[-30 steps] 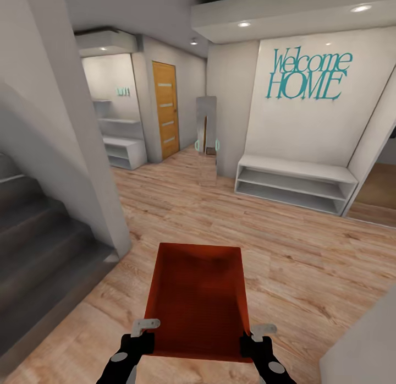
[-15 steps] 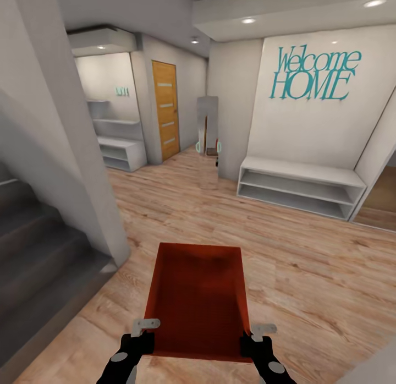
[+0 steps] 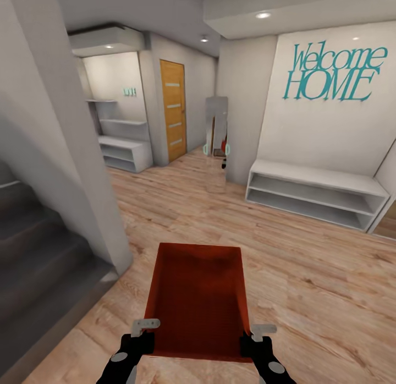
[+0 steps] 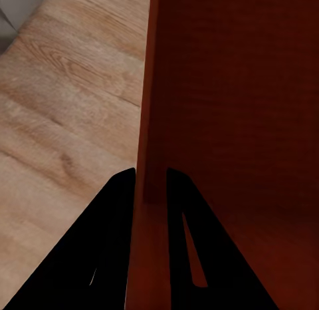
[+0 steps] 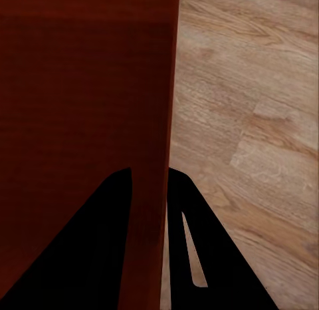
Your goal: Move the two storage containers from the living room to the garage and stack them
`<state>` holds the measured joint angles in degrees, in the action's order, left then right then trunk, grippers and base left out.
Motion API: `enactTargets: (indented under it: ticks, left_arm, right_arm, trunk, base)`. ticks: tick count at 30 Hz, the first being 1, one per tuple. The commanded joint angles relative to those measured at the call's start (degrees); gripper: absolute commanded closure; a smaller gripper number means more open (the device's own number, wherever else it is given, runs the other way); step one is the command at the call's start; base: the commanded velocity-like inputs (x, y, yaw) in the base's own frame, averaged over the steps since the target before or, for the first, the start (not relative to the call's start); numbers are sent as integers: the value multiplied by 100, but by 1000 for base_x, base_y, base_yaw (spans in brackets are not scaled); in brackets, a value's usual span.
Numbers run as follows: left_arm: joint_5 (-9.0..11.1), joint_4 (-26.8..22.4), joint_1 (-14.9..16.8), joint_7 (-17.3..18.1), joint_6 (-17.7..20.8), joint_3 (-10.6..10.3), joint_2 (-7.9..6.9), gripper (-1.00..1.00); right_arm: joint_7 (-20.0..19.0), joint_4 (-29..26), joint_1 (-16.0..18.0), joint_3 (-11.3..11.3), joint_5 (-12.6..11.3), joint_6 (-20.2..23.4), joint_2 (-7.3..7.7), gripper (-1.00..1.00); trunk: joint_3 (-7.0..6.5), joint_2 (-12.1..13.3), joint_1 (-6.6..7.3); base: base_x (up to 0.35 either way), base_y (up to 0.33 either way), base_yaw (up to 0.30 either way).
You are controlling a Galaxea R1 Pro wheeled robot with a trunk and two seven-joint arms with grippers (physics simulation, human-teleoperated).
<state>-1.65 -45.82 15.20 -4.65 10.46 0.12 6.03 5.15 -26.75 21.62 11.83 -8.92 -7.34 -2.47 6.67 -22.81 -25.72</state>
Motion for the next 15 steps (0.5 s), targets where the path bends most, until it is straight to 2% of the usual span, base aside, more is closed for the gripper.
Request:
enactTargets:
  ticks: [1, 15]
  left_arm:
    - [51, 3, 1, 37, 204, -171, 328, 100]
    - [51, 3, 1, 34, 202, -171, 328, 100]
  right_arm:
    - [47, -15, 9, 3, -24, -30, 1, 100]
    - [47, -15, 9, 3, -25, -30, 1, 100]
  trunk:
    - [11, -11, -6]
    - [11, -11, -6]
  base:
    - [324, -109, 1]
    - [324, -131, 0]
